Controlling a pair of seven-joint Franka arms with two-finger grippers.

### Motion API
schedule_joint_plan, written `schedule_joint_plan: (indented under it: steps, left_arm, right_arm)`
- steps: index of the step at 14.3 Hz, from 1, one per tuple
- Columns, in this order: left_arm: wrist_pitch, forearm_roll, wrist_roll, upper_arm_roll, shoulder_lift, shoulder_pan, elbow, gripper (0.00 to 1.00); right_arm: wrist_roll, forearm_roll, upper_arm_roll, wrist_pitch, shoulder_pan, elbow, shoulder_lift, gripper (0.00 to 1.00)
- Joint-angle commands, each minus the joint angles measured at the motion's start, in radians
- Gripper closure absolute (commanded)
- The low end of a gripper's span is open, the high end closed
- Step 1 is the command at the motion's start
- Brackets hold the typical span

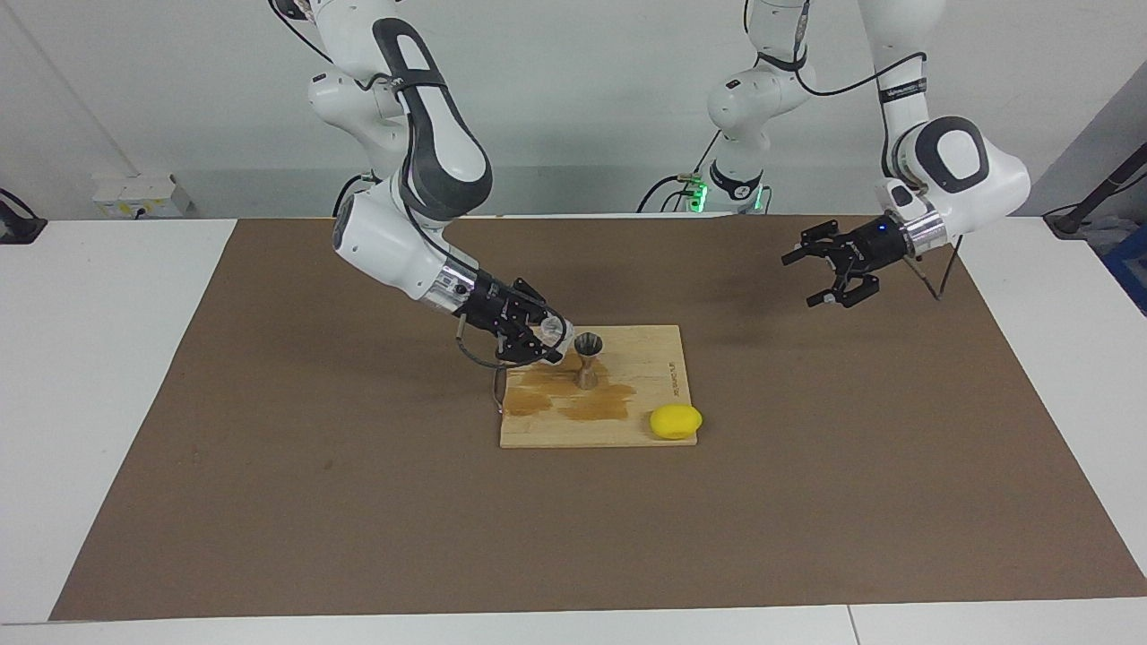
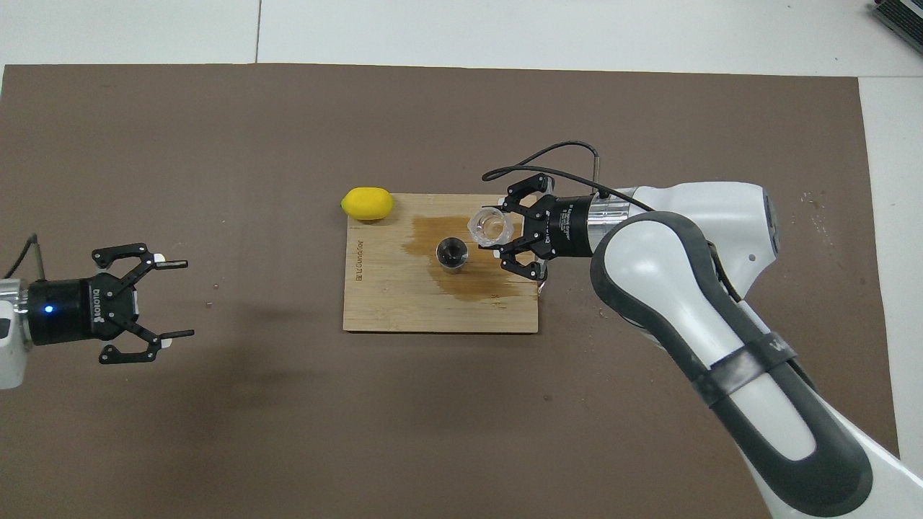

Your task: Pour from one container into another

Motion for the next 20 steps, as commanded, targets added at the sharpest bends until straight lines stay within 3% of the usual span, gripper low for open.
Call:
schedule_joint_plan:
  steps: [1,5,10,15,20]
  left_arm:
    - [-0.076,0.169,-0.088,-0.013,0.017,0.056,0.136,0.00]
    - [-0.101,0.373,-0.122,-0.011,0.016,0.091,0.259,0.00]
    - [-0.075,0.556,-0.315,-0.020,-0.046,0.075,0.294,0.00]
    - [-0.078,0.680,-0.796,-0.037,-0.055,0.056,0.378,0.00]
    - [-0.080,0.850,-1.279,-0.045,-0.055,0.006,0.428,0.00]
  right_arm:
    - [0.060,-0.056,-0.003,0.043,0.021,-0.014,-0.014,1.00]
    - [0.135,-0.157,-0.007,0.056,0.032,-0.011,-0.017,1.00]
    - [0.180,-0.264,-0.007,0.050,0.044,-0.003,-0.020,1.00]
    - [0.232,-0.295,-0.010,0.039,0.058,0.010,-0.026,1.00]
    - [0.327,-0.436,-0.008,-0.010,0.064,0.062,-0.020,1.00]
